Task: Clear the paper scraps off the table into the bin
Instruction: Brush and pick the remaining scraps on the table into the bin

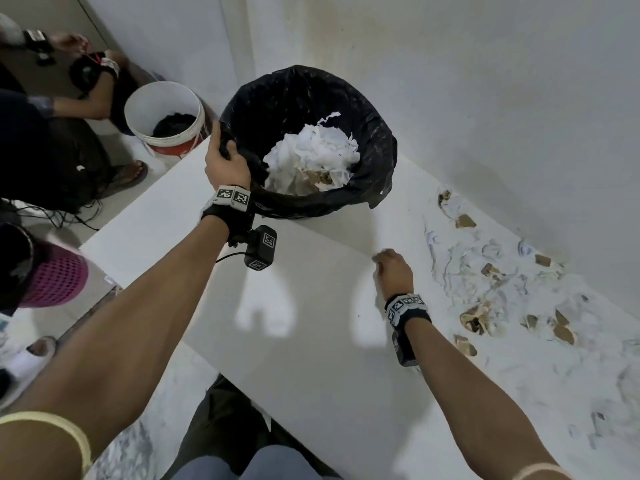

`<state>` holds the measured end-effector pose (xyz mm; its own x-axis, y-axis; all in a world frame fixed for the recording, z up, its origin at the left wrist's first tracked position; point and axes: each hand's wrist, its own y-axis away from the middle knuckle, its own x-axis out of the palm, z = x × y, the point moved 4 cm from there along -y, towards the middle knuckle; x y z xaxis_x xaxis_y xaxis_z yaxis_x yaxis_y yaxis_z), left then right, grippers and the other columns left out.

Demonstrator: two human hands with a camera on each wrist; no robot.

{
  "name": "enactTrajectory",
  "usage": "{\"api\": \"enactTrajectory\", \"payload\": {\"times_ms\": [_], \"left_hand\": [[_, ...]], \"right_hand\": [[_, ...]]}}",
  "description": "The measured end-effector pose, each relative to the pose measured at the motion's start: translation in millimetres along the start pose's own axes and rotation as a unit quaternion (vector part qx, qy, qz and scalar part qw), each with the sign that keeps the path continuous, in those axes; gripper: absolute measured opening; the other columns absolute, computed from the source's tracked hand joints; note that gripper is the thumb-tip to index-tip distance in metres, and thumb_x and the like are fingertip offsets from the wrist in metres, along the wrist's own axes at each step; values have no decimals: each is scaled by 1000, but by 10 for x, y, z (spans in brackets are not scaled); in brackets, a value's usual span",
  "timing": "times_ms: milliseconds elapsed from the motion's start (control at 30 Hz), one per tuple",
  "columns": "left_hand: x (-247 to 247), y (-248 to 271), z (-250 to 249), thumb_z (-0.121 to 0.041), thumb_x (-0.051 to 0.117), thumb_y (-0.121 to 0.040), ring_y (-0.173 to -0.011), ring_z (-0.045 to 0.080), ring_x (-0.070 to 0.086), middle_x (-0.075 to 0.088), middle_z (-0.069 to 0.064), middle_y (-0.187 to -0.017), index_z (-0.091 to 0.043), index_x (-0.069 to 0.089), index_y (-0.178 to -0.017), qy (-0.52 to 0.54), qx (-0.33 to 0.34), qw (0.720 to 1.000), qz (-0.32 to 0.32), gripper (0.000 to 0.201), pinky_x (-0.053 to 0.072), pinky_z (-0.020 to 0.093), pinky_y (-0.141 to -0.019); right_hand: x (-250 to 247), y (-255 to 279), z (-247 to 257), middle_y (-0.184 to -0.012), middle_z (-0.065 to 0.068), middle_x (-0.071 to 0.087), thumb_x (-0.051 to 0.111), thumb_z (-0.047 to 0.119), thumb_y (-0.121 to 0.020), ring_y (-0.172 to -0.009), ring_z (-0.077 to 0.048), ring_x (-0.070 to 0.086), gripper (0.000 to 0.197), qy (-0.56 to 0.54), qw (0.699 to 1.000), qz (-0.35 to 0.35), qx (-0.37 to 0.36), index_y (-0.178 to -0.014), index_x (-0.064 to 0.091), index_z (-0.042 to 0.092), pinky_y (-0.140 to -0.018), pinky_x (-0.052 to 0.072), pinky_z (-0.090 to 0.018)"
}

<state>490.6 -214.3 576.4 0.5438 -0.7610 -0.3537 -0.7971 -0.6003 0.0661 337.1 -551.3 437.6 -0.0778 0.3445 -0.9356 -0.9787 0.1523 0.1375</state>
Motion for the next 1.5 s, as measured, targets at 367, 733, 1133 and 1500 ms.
{"api": "enactTrajectory", "payload": {"times_ms": [367, 733, 1133, 1500], "left_hand": [[-44, 261, 30, -11, 44, -96, -126, 14, 48, 54, -2, -136, -23, 48, -137, 2, -5, 1000, -14, 43, 24, -9, -83], [-60, 568, -6, -14, 43, -97, -127, 17, 48, 52, -1, -138, -24, 43, -141, -9, 10, 998, 66, 45, 33, 13, -98], [-72, 656, -14, -14, 42, -98, -127, 16, 48, 51, -4, -139, -24, 42, -141, -16, 15, 995, 100, 44, 32, 13, -97], [-258, 93, 19, -15, 42, -98, -124, 19, 51, 55, 1, -135, -24, 44, -139, -12, -3, 998, 65, 43, 35, 17, -99]], "right_hand": [[-669, -46, -313, -83, -7, 74, 60, -6, -77, -80, -19, 66, 24, -149, 981, 86, 88, -80, 77, 9, -77, 51, -24], [-2349, -462, 862, -83, -6, 74, 69, -2, -79, -78, -22, 71, 22, -260, 965, 33, -21, -79, 76, 18, -77, 60, -33], [-1944, -359, 1424, -94, 6, 67, 55, 0, -78, -83, -9, 63, 44, -229, 971, -60, -36, -106, 70, 31, -80, 53, -24], [-674, 360, 790, -129, -14, 48, 44, 27, -98, -119, -31, 48, 38, -137, 977, -141, 80, -130, 47, 7, -95, 43, -41]]}}
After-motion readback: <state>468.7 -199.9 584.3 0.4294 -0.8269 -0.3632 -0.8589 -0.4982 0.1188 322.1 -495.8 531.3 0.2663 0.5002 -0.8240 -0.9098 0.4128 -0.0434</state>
